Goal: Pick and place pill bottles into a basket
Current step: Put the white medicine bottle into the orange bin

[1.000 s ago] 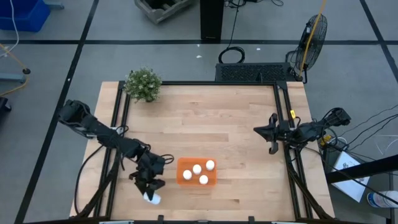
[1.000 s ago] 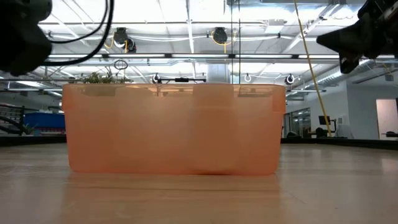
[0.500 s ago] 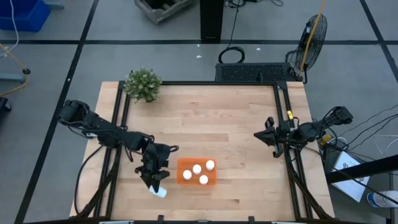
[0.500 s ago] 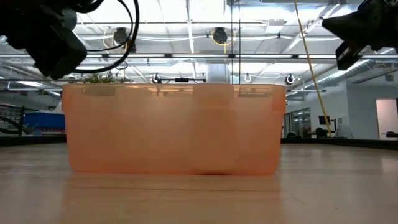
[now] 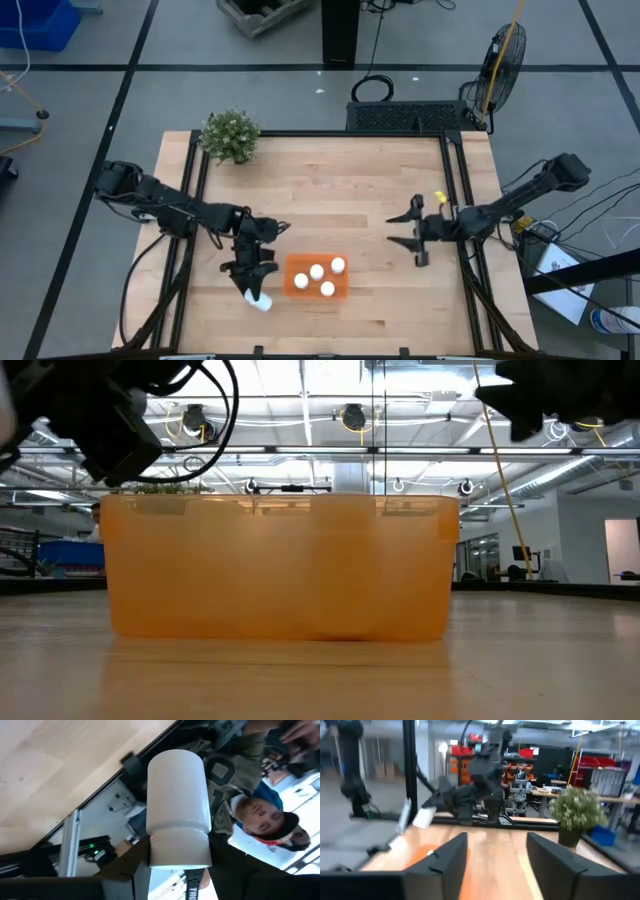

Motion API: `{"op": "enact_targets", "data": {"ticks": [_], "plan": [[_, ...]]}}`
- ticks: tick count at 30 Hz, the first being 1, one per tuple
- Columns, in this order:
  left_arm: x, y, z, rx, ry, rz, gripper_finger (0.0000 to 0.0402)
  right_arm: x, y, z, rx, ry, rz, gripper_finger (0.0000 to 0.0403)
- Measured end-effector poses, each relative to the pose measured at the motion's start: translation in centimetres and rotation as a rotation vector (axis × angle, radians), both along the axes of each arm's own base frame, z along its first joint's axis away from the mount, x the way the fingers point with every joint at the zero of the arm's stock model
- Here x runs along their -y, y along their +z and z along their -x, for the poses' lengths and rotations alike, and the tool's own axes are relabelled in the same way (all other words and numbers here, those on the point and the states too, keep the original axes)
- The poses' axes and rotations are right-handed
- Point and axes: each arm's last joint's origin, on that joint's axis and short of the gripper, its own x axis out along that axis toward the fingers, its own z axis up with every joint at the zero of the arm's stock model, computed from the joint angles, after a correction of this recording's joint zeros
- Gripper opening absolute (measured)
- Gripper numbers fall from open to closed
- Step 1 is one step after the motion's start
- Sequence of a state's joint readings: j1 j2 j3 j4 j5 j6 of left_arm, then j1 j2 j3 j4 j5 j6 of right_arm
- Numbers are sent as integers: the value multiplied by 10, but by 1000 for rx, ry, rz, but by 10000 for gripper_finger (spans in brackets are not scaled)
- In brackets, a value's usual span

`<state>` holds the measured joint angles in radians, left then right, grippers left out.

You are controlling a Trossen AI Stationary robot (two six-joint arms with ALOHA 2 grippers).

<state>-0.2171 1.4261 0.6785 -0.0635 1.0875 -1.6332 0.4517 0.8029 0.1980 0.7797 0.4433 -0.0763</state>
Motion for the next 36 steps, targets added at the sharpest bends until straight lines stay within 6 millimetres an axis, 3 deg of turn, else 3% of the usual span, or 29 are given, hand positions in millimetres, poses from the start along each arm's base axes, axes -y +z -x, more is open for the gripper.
{"op": "enact_targets", "data": {"ticks": [6,12,17,23,27,36], "plan": [[-13,10,-12,93,61,56,164,-24,12,-49,-98,-7,202,237],[-25,29,-26,195,145,140,188,-52,5,-107,-180,-1,356,238],[-35,35,-30,240,205,150,164,-78,-2,-144,-171,26,485,232],[-37,40,-33,306,225,153,164,-114,-5,-167,-11,93,578,248],[-37,43,-33,342,229,158,185,-134,-13,-181,68,117,649,269],[-36,45,-34,382,244,154,164,-146,-25,-224,114,-5,734,304]]}}
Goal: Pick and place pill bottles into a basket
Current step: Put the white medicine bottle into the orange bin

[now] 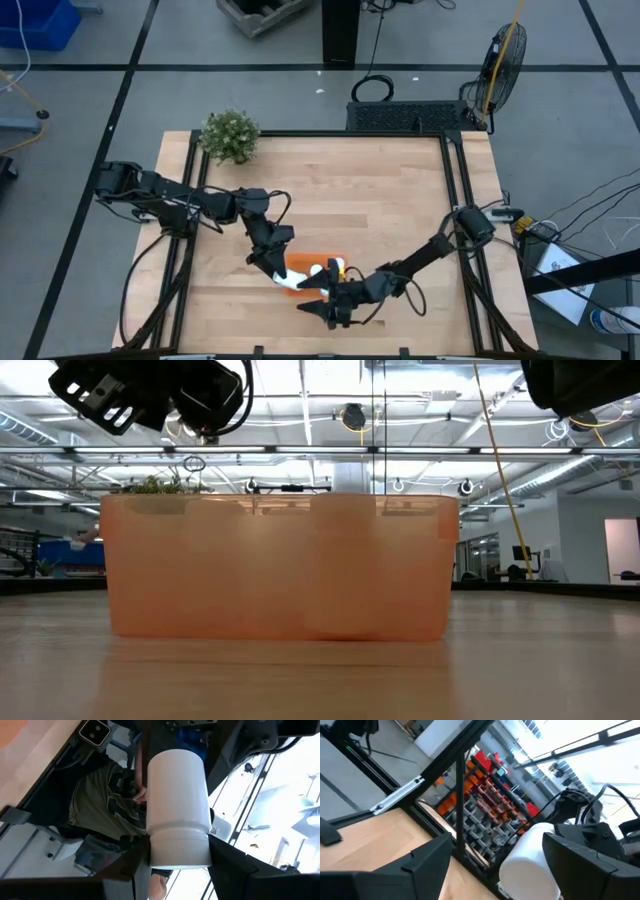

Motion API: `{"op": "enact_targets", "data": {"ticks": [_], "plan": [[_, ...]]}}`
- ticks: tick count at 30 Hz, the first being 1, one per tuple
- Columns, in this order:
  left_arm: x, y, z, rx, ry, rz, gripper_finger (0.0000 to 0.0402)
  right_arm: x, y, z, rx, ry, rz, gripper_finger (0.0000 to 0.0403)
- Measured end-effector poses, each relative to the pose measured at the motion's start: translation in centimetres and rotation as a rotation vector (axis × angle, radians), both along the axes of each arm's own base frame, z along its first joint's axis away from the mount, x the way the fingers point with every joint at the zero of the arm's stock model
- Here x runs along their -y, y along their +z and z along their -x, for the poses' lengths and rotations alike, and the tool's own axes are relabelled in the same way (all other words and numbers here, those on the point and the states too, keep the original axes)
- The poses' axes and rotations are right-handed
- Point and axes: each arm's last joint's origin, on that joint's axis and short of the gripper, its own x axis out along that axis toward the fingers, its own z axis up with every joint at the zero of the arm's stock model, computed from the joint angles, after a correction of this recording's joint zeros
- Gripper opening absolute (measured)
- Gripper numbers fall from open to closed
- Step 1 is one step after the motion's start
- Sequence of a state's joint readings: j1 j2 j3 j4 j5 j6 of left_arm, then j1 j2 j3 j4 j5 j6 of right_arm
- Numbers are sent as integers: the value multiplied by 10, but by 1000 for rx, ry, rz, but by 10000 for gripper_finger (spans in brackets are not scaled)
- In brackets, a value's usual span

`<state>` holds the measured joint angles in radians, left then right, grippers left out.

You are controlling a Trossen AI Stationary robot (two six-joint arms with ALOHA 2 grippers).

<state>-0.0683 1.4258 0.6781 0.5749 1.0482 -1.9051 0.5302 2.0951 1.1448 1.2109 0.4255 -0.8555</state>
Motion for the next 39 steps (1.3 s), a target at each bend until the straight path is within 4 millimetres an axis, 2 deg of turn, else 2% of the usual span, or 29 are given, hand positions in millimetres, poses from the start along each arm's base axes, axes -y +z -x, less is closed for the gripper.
{"op": "enact_targets", "data": {"ticks": [4,10,15,21,27,32,39], "plan": [[1,0,0,8,4,-2,164,1,0,-6,15,-30,19,306],[5,2,0,25,-8,0,189,10,2,-9,16,-115,-1,293],[7,2,1,31,-13,-2,165,13,1,-10,8,-137,-3,281],[7,2,0,42,-10,-9,165,16,1,-12,9,-156,53,271],[7,2,0,44,3,-11,189,15,3,-10,25,-218,144,271],[7,2,0,52,-1,-16,165,12,6,-7,40,-215,172,270],[7,2,0,57,-1,-19,172,21,11,-11,46,-219,139,266]]}}
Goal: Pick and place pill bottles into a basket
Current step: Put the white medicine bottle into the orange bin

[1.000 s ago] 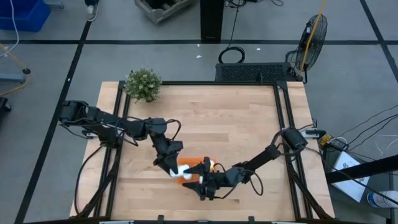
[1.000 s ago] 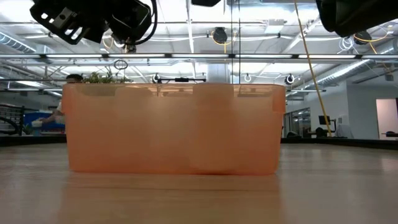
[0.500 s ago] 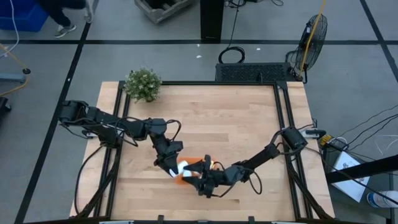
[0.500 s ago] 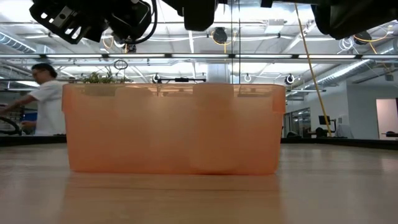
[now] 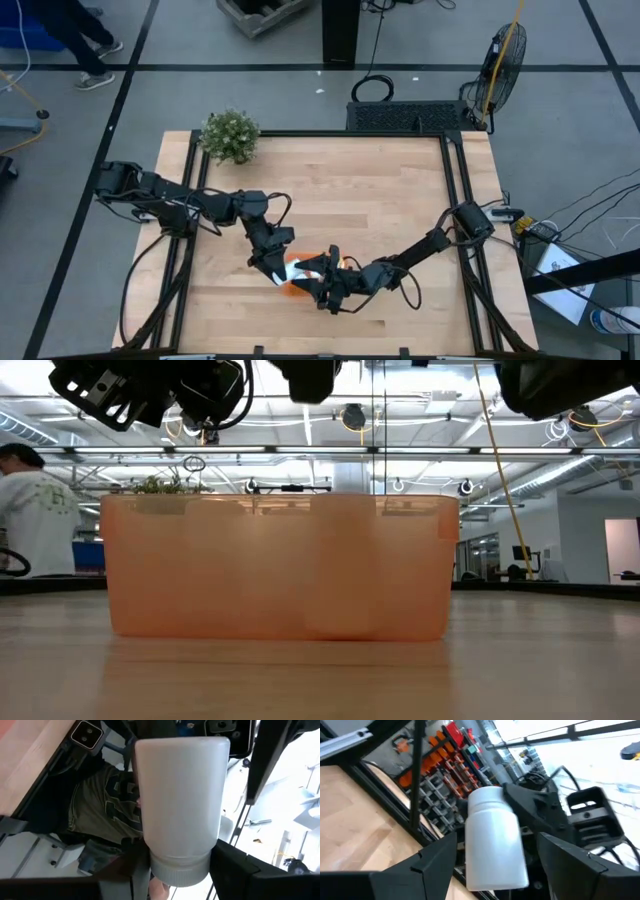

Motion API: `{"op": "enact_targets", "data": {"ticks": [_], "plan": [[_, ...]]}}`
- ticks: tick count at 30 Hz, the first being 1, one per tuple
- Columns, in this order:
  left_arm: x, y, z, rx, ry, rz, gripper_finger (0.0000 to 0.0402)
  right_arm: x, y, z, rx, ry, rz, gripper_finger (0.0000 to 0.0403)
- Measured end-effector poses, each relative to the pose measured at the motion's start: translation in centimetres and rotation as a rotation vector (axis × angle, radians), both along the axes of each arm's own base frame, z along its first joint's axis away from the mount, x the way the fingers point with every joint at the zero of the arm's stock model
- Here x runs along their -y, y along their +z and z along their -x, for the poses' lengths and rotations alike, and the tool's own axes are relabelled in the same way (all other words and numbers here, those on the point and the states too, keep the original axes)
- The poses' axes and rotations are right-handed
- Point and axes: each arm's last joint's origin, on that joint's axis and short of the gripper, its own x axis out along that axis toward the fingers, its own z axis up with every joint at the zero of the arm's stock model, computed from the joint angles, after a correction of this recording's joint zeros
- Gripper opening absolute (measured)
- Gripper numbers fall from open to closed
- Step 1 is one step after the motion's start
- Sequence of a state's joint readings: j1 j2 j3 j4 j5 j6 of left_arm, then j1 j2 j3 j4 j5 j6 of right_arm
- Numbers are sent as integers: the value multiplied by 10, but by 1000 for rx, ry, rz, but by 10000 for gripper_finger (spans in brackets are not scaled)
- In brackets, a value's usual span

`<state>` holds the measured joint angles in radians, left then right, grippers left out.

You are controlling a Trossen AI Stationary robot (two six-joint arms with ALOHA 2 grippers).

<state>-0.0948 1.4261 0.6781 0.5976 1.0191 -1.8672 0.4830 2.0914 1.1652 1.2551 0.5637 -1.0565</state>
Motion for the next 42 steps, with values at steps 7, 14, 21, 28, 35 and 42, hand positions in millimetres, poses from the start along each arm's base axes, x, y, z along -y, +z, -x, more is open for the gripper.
{"op": "enact_targets", "data": {"ticks": [7,14,21,28,35,42], "plan": [[0,0,0,-7,0,5,177,11,-7,-7,-64,18,-5,264],[1,0,0,3,-9,1,165,12,-7,-8,-55,43,-32,248],[4,0,1,16,-16,-6,193,11,-7,-8,-58,50,-59,172],[4,-1,0,62,-8,-35,168,4,-9,-3,-84,-25,-35,155],[-1,-1,-1,272,23,-146,239,-4,-13,2,-145,-131,5,155],[-4,-2,-4,592,82,-382,292,-14,5,18,-204,-273,0,155]]}}
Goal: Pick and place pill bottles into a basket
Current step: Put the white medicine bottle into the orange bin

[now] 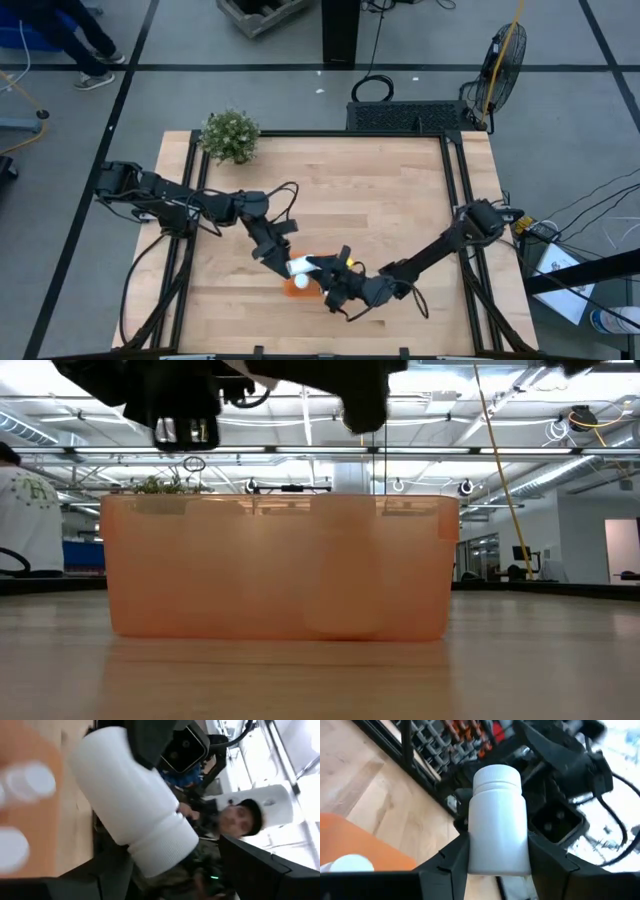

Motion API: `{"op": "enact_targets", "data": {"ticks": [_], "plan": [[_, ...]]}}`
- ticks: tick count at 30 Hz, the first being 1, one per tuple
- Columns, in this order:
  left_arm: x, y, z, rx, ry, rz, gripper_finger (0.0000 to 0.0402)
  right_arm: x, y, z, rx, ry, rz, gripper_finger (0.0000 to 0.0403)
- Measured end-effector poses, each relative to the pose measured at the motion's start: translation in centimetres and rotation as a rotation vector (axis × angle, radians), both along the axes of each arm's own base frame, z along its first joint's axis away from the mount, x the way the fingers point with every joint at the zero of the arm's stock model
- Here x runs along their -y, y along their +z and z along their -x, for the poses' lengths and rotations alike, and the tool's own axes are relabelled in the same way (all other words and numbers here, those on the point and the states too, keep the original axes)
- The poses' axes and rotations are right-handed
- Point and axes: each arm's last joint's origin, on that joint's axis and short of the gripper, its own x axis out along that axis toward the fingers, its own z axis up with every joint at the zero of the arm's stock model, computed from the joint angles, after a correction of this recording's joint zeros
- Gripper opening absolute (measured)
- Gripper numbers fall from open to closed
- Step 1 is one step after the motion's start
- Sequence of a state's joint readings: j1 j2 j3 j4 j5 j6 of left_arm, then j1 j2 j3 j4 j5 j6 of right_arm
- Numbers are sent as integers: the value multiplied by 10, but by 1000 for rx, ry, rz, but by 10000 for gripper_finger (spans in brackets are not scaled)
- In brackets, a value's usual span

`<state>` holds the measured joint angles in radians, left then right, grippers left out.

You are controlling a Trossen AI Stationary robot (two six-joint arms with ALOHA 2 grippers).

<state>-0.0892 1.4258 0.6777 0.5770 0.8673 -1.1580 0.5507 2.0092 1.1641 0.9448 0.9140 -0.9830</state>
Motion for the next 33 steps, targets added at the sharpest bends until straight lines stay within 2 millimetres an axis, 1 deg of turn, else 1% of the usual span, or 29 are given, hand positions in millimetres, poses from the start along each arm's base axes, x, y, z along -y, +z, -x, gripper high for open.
{"op": "enact_targets", "data": {"ticks": [3,8,11,14,17,19,21,23,25,27,30,33], "plan": [[-5,1,-1,120,21,-83,293,-1,13,9,-23,-22,-69,155],[-14,0,-3,312,74,-259,279,1,33,22,-31,-5,-262,155],[-22,-2,-4,388,114,-381,267,6,47,29,-27,-5,-343,155],[-29,-3,-6,479,170,-516,255,12,55,38,-51,-33,-409,155],[-36,-4,-8,531,259,-672,246,19,65,50,-60,-65,-529,155],[-40,-9,-9,518,319,-791,240,24,74,58,-54,-70,-634,155],[-42,-12,-9,524,361,-907,235,29,79,61,-78,-39,-743,155],[-42,-10,-10,535,401,-974,229,34,79,62,-111,-20,-830,155],[-44,-11,-10,524,426,-995,223,39,79,61,-98,-44,-873,155],[-47,-9,-11,516,458,-985,217,47,78,62,-112,-96,-897,155],[-50,-8,-11,514,473,-971,211,63,69,61,-138,-207,-948,155],[-47,-7,-11,571,444,-1023,206,78,63,58,-175,-280,-963,155]]}}
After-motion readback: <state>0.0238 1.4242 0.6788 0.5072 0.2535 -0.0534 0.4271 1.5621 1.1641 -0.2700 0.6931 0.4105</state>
